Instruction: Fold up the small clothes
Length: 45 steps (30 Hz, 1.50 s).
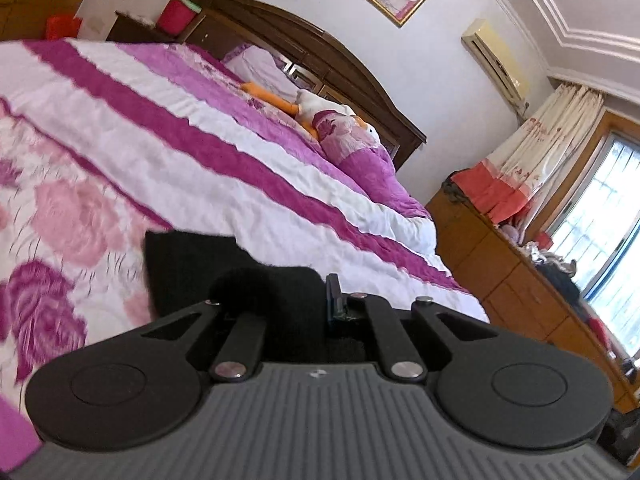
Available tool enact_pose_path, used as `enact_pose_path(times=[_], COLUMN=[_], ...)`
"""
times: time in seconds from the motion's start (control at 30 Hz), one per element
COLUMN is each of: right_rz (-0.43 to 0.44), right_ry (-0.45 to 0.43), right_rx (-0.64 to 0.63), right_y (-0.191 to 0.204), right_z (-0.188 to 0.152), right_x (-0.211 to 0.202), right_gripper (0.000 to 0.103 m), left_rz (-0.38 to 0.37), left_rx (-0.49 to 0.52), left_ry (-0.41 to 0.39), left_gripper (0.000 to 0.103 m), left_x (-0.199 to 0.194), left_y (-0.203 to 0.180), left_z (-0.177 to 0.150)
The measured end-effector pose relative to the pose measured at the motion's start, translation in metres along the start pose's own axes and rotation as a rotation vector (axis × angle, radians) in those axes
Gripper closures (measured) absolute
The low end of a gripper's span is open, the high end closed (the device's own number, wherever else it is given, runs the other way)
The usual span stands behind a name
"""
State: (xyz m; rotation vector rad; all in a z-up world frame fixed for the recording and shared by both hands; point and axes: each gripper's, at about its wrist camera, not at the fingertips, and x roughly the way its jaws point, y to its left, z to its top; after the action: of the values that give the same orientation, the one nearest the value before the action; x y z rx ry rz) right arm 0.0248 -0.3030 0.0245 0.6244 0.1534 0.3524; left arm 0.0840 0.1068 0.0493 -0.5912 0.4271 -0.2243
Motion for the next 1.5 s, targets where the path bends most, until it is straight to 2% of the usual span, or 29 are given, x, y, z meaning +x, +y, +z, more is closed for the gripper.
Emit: enact_pose_path(times=[0.23, 0.47, 0.63, 0.7, 0.9, 1.0, 1.07, 1.13, 1.23, 1.33, 1.4, 1.5], right_rz=[-0.049, -0.157, -0.271, -0.282, -0.280, -0.273, -0.256, -0.241, -0.216, -0.190, -0.179, -0.171], right_ry=[0.008, 0.119, 0.211, 0.255, 0.274, 0.286, 0.290, 0.290, 0.300, 0.310, 0.313, 0.315], right_rx=[-0.061, -0.080, -0.100, -0.065, -0.062, -0.057, -0.035, -0.029, -0.019, 0.001, -0.003, 0.007], right_y=[-0.010, -0.043, -0.072, -0.085, -0.082, -0.076, -0.075, -0.072, -0.067, -0.067, -0.068, -0.072], right_z=[0.006, -0.016, -0.041, -0.051, -0.051, -0.049, -0.046, -0.045, -0.044, -0.045, -0.047, -0.048], right_x=[0.041, 0.101, 0.131, 0.137, 0.133, 0.121, 0.113, 0.103, 0.089, 0.082, 0.082, 0.086], right_gripper=[0.091, 0.091, 0.090, 0.091, 0.089, 0.079, 0.067, 0.063, 0.061, 0.061, 0.061, 0.062], left_rz=[0.069, 0.189, 0.204, 0.191, 0.179, 0.173, 0.166, 0.156, 0.128, 0.099, 0.063, 0.058], left_rx=[0.042, 0.087, 0.056, 0.054, 0.052, 0.066, 0.070, 0.067, 0.055, 0.038, 0.028, 0.016], left_ry=[0.009, 0.109, 0.167, 0.161, 0.169, 0.182, 0.188, 0.199, 0.211, 0.222, 0.238, 0.223], left_gripper=[0.096, 0.096, 0.096, 0.095, 0.095, 0.094, 0.093, 0.087, 0.076, 0.071, 0.069, 0.072], left_x=[0.050, 0.121, 0.155, 0.157, 0.144, 0.129, 0.118, 0.108, 0.094, 0.085, 0.087, 0.098], left_y=[0.008, 0.042, 0.072, 0.079, 0.076, 0.066, 0.061, 0.058, 0.053, 0.046, 0.043, 0.041], left_z=[0.010, -0.003, -0.020, -0.025, -0.022, -0.023, -0.027, -0.031, -0.042, -0.052, -0.055, -0.056])
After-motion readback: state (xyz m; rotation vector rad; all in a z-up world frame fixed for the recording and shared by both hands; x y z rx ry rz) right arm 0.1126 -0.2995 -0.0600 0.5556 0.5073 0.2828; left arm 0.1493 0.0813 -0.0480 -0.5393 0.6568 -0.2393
